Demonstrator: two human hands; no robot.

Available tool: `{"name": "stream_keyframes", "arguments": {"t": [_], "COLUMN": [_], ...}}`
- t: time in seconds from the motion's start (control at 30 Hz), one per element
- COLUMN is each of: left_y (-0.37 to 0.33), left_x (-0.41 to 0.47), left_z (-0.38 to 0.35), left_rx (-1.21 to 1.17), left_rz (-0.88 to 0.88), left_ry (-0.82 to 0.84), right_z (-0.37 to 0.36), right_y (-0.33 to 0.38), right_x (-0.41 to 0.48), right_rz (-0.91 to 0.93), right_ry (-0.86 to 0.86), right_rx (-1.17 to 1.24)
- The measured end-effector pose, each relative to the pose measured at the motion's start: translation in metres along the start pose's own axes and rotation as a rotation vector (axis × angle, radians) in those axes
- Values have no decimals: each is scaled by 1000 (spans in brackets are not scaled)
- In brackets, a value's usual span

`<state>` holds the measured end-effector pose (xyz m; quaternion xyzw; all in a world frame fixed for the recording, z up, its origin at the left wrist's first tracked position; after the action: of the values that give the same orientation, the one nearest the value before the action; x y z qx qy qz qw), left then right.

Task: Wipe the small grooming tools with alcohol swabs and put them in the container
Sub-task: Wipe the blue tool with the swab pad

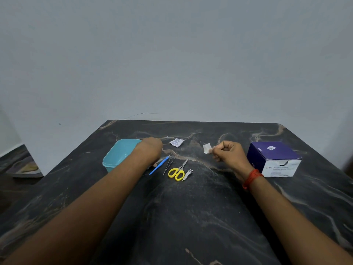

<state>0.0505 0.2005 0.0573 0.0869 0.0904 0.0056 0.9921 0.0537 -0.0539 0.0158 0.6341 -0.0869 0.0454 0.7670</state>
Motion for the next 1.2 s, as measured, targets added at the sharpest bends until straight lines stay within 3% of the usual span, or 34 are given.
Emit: {"name": "stream_keyframes", "arguments": {"t": [0.37,0.43,0.53,0.63,0.73,0.8,0.87,1.03,1.2], "left_y": [0,0,-2,-14,-39,-55,-65,-58,-57], "left_x": [-3,-2,-6,-11,-17,-19,-18,-13,-10], "left_z": [-12,-11,0,5,-9,-23,-34,-31,-31], "left_rx": [-78,-118,-189,-396,-982,-1213,-1293,-1320,-1291], "left_rz": [3,5,-12,-151,-390,-479,-524,-560,-598], "left_ry": [52,-52,-352,-544,-321,-206,-203,-392,-296], "right_z": [-2,-3,-2,-2,-2,-3,-4,-8,-19], "right_y": [1,2,2,3,3,3,4,9,17], "right_x": [-2,-2,-2,-3,-4,-4,-4,-6,-10], "right_rz": [-15,-11,-8,-8,-10,-14,-20,-13,22], "right_ry": [21,18,-6,-19,-15,-11,-7,6,64], "right_rx": [-5,-6,6,23,34,45,67,109,129]}}
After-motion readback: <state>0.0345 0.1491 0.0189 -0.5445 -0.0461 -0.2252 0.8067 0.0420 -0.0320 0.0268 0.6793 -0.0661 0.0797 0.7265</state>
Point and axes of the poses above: each hand's wrist, its own x-axis towards the middle knuckle, its own z-axis out of the back of the hand, y = z × x, the point moved 4 cm from there along x, towards the middle knuckle
